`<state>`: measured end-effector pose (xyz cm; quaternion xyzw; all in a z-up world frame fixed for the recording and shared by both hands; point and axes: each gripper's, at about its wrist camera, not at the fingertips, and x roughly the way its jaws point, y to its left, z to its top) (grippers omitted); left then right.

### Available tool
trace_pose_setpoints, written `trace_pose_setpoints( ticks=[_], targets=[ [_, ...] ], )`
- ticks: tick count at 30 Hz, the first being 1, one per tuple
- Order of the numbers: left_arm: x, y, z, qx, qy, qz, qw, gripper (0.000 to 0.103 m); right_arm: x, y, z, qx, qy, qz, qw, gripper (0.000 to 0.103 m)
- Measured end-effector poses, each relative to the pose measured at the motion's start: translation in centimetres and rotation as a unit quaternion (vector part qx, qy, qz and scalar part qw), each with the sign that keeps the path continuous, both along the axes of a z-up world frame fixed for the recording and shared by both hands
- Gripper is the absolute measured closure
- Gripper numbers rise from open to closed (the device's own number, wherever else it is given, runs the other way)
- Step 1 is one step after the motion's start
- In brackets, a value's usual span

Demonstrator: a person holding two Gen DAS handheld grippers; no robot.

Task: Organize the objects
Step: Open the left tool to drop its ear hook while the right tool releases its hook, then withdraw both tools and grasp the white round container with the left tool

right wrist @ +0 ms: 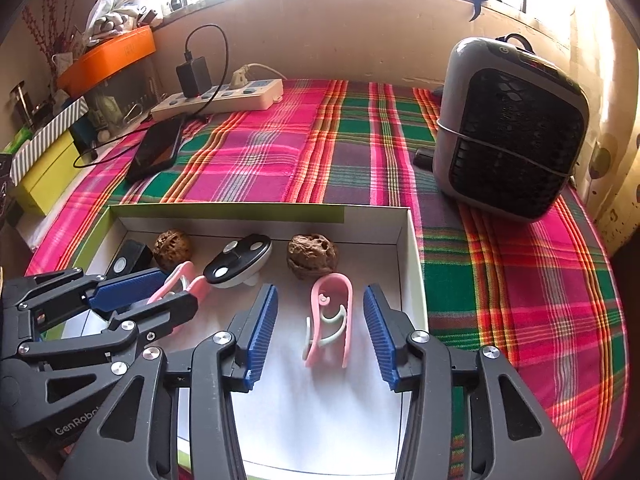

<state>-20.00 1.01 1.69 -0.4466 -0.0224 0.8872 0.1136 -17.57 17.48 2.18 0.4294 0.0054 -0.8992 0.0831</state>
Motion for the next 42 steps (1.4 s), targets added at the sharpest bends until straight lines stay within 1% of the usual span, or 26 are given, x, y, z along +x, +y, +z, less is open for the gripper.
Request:
trace_pose_setpoints(
  ticks=[4, 9, 17, 25, 29, 38, 42],
  targets=[
    [0.6, 0.0, 0.5, 0.003, 0.008, 0.0, 1.0, 0.07, 0.6, 0.5, 0.5, -0.019, 0.003, -0.007, 1.0, 0.056],
    [1.9, 0.1, 1.4, 0.002, 0.022, -0.002, 0.9998, 0.07, 1.6, 0.4, 1.2, -0.023, 0.013, -0.008, 1.0, 0.056],
    [4.2, -0.2, 2.4, 0.005, 0.033, 0.0, 0.9994, 0.07, 3.8, 0.1, 2.5, -0.024, 0.034, -0.016, 0.999, 0.056],
    [7.2, -0.8, 3.4, 0.008, 0.051, 0.002, 0.9987, 0.07, 6.4, 0.1, 3.4, -0.042, 0.046, -0.023, 0.998, 0.056],
    [8.5, -1.1, 3.4, 0.006, 0.055, 0.006, 0.9984, 0.07, 7.7, 0.1, 3.3, -0.043, 0.051, -0.025, 0.997, 0.056],
    [11.0, -2.0, 2.9, 0.02, 0.052, 0.001, 0.9984, 0.07, 10.2, 0.5, 3.1, -0.048, 0.059, -0.031, 0.997, 0.056],
    [12.2, -2.5, 2.6, 0.021, 0.05, -0.002, 0.9985, 0.07, 11.3, 0.7, 3.0, -0.045, 0.067, -0.034, 0.996, 0.056]
  ],
)
